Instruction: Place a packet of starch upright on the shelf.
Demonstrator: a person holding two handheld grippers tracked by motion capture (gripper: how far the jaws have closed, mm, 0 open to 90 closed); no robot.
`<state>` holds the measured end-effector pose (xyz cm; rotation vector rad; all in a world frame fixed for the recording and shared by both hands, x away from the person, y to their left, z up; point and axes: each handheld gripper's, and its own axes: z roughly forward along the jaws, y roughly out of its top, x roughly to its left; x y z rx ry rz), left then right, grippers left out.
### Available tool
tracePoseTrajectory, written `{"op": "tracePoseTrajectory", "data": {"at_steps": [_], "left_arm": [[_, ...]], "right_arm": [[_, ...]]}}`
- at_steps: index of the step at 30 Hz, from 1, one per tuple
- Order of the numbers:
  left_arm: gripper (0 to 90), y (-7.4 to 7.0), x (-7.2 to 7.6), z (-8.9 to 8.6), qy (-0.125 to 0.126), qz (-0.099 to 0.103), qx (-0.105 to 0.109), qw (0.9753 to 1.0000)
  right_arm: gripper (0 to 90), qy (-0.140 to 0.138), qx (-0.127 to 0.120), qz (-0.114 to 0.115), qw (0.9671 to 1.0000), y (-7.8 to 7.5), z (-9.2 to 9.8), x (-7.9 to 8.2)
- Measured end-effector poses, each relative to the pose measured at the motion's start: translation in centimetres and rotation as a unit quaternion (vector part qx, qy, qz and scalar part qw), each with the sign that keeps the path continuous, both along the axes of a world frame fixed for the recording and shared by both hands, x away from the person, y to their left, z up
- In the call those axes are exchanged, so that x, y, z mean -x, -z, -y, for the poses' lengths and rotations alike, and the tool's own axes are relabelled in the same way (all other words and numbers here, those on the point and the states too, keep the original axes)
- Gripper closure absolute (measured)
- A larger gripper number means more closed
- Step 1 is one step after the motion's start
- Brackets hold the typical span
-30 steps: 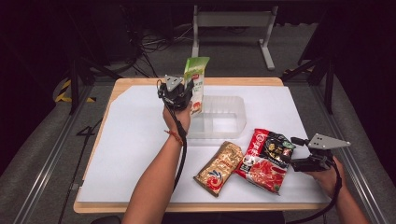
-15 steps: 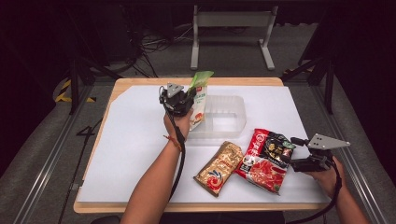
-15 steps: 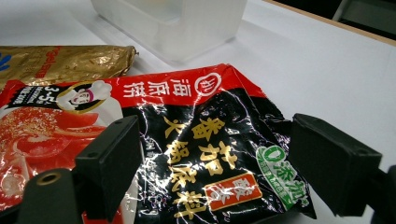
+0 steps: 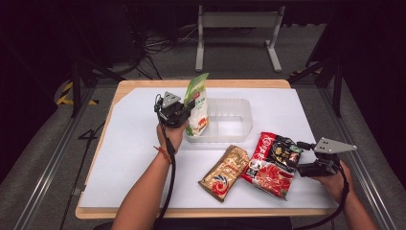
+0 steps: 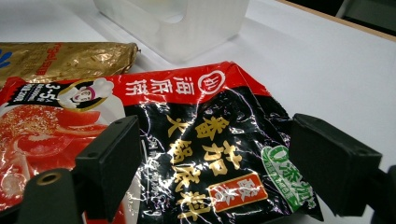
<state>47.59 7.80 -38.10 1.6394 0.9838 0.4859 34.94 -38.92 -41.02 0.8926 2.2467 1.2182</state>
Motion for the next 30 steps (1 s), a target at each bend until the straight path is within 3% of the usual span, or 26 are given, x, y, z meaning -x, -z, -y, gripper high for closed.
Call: {"op": "tracePoseTrajectory", "data": {"at_steps": [10, 17, 23, 24, 30], "left_arm": [[79.8, 0.8, 1.2, -0.5, 0.026, 0.013, -0.049, 0.9984], [78.4, 1.1, 1.5, -0.7, 0.032, 0.015, -0.062, 0.9974], [75.6, 1.1, 1.9, -0.7, 0.049, 0.023, -0.099, 0.9937], [70.7, 1.1, 1.9, -0.8, 0.053, 0.022, -0.101, 0.9932], [65.4, 1.0, 2.7, -1.4, 0.076, 0.027, -0.109, 0.9908]], "right_arm": [[17.7, 0.000, 0.001, -0.002, 1.0000, 0.1, -0.1, 0.0], [17.8, 0.001, -0.001, -0.003, 1.0000, 0.1, -0.1, -0.1], [18.5, -0.002, -0.003, -0.005, 1.0000, 0.2, -0.1, -0.1], [19.1, -0.002, -0.008, -0.007, 0.9999, 0.2, -0.1, -0.2], [22.1, -0.004, -0.024, -0.019, 0.9995, 0.3, 0.0, -0.3]]}}
